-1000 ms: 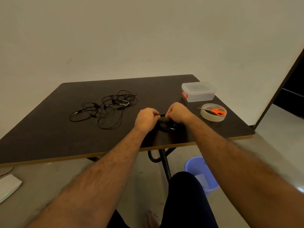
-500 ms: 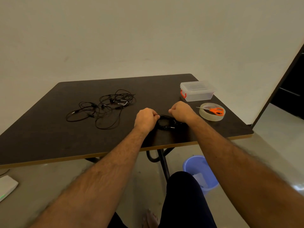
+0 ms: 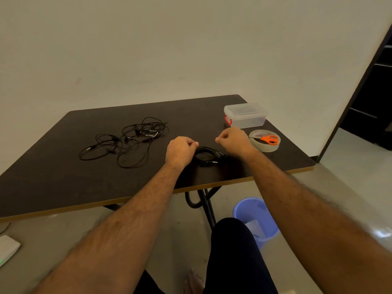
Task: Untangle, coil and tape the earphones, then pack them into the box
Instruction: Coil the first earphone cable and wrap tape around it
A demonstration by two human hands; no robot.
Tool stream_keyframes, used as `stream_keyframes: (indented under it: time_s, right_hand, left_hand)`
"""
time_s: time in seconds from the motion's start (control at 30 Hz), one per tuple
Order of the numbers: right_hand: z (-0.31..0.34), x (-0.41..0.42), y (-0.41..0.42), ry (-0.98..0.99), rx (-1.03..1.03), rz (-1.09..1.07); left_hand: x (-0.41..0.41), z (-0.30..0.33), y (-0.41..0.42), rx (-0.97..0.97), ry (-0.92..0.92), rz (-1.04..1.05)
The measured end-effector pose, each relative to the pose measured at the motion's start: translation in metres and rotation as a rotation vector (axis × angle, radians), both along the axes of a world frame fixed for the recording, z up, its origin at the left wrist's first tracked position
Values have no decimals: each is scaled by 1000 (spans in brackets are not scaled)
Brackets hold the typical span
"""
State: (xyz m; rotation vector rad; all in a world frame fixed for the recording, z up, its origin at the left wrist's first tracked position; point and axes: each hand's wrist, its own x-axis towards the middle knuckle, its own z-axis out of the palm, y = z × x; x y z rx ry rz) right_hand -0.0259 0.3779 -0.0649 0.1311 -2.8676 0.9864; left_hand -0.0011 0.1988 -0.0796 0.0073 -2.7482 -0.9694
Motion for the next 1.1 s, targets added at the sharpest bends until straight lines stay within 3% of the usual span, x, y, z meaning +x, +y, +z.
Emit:
stream_keyframes:
  time_s: [0.2, 0.3, 0.4, 0.53, 0.77, 1.0, 1.1]
  right_hand:
    - [2, 4, 5, 109, 34, -16]
    - [12, 4, 24, 135, 141, -36]
    - [21, 3, 58, 152, 282, -190]
    - [26, 1, 107, 37, 404, -281]
    - [21, -7, 135, -73, 363, -171]
    - [14, -11, 141, -67, 333, -139]
    - [13, -12, 143, -64, 322, -137]
  left_hand:
    - [4, 3, 4, 55, 116, 12]
    - [3, 12, 16, 36, 147, -26]
    - [0, 22, 38, 3, 152, -74]
    - [-9, 30, 73, -53, 100, -107]
    - [-30, 27, 133, -182, -145, -143]
    - [-41, 38, 125, -128, 16, -165]
    - [-40, 44, 107, -18, 86, -165]
